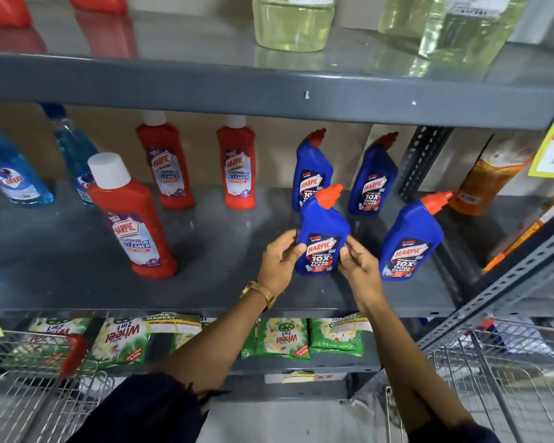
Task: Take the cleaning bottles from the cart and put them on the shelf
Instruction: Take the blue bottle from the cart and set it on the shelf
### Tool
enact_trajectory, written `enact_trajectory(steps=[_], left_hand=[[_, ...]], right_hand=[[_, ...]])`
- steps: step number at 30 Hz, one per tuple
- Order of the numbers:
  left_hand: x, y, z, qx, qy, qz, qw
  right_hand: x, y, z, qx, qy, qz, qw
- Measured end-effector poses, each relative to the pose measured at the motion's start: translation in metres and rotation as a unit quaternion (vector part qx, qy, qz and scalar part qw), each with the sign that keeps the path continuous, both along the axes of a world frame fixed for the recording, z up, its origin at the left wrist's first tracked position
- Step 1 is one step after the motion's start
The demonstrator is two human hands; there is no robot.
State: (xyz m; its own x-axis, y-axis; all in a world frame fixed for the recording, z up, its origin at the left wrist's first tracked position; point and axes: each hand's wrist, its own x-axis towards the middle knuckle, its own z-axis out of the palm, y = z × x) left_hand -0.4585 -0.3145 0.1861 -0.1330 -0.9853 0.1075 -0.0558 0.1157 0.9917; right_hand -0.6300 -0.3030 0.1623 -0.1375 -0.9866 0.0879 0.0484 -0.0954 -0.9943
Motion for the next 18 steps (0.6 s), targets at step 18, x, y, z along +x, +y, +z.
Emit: enact_trajectory(steps=[18], left_hand=[[0.299,0.183,-0.048,0.038,-0.047,0.267,0.962]], right_hand=[[0.315,0.142,-0.024,0.022,0.129,0.128,0.983]])
